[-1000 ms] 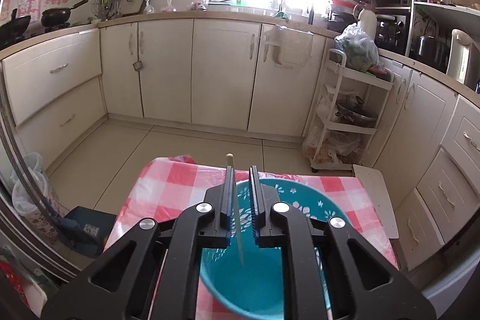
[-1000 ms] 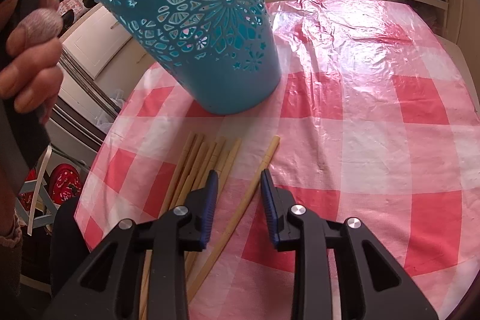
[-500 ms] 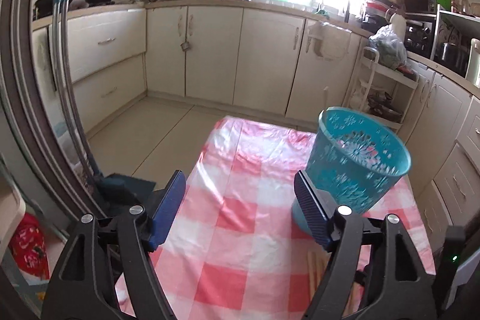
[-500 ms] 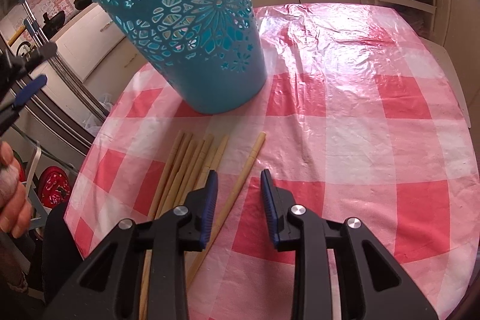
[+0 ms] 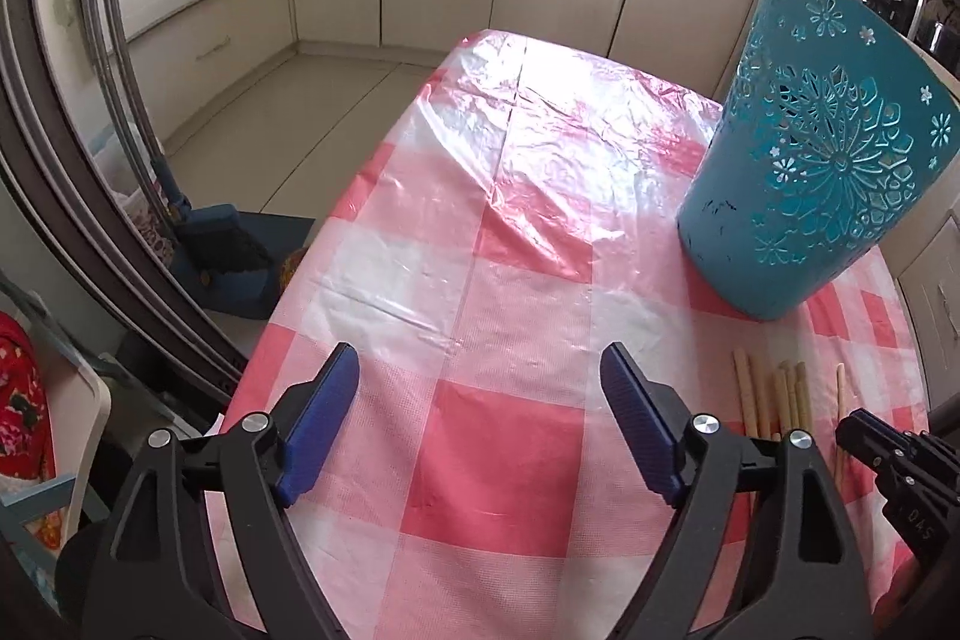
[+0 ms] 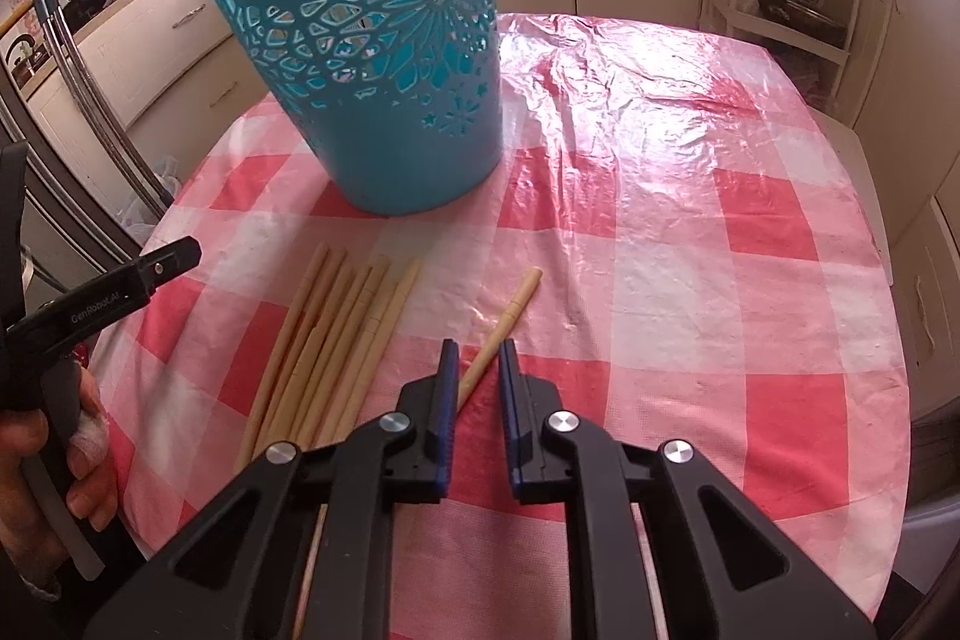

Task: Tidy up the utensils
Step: 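Position the open right tool around a loose wooden stick, then close the right tool on the stick and lift it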

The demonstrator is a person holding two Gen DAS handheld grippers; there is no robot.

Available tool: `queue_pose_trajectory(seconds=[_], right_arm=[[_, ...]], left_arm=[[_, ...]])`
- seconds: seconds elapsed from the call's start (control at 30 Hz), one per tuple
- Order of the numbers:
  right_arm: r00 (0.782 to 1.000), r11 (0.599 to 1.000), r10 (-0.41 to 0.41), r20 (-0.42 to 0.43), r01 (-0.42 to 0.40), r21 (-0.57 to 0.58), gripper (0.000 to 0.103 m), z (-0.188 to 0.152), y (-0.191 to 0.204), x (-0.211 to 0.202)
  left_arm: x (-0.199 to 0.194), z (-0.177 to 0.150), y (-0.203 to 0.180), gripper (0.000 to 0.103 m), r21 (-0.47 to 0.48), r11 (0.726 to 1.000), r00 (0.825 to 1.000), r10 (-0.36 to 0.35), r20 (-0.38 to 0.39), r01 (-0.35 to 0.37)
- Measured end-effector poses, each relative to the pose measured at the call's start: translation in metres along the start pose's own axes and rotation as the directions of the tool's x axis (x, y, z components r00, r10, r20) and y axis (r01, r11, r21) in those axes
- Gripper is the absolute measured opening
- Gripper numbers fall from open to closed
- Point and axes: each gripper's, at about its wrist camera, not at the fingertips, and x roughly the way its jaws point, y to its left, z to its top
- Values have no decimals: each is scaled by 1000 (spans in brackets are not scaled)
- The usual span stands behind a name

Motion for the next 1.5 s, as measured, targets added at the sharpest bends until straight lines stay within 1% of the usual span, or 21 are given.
queue_pose_trajectory(seconds=[0.1, 0.17, 0.23, 0.33, 0.37, 0.43, 0.5, 0.6, 0.67, 0.73, 0.97, 1.07, 1.23, 1.37, 1.47, 1.5], right_arm=[[1000, 999, -27, -2, 27, -35, 14, 0, 5, 1], [999, 997, -44, 1, 43, -65, 14, -1, 10, 1], [1000, 998, -30, -8, 30, -63, 14, -1, 9, 0], [999, 998, -31, -8, 31, -60, 13, -3, 6, -1], [999, 997, -32, -8, 32, -64, 13, -3, 6, -1], [999, 995, -47, -4, 46, -89, 13, -4, 9, -1], [999, 994, -49, 5, 49, -98, 13, -5, 11, -1], [1000, 999, -5, 0, 5, -42, 11, -3, 2, -1], [998, 998, 60, -11, -60, 25, 9, -2, -9, -2], [994, 992, 105, -8, -104, 76, 6, -2, -16, -6], [983, 969, 176, 55, -183, 167, 6, -10, -32, -31], [971, 949, 219, 99, -235, 207, 6, -11, -39, -41], [949, 929, 260, 178, -296, 221, 6, -11, -43, -62], [936, 918, 281, 210, -326, 226, 6, -13, -45, -71], [932, 914, 292, 217, -338, 224, 6, -11, -43, -73], [936, 919, 286, 205, -328, 219, 6, -11, -43, -71]], left_arm=[[5, 1, -3, 82, 12, 1000, 1000, 2, -20, -2], [5, 6, -6, 82, 14, 1000, 1000, 0, -11, 0], [4, 13, -10, 82, 28, 1000, 1000, 9, 2, -9], [5, 19, -12, 84, 28, 999, 1000, 16, 15, -17], [8, 18, -12, 84, 27, 999, 1000, 22, 13, -23], [16, 16, -13, 84, 28, 999, 1000, 20, -19, -20], [15, 16, -14, 84, 33, 999, 1000, 20, -6, -19], [18, 16, -16, 85, 45, 999, 1000, 14, -21, -13], [18, 15, -17, 86, 53, 998, 1000, 16, -23, -15], [18, 15, -19, 87, 64, 998, 999, 18, -27, -16], [19, 15, -21, 89, 70, 997, 999, 19, -30, -16], [18, 15, -20, 89, 68, 998, 999, 13, -29, -11], [18, 15, -21, 89, 68, 998, 1000, 13, -28, -11], [18, 15, -20, 90, 73, 997, 999, 17, -30, -14], [19, 15, -20, 90, 73, 997, 999, 17, -29, -15], [19, 15, -20, 90, 73, 997, 999, 17, -29, -15]])
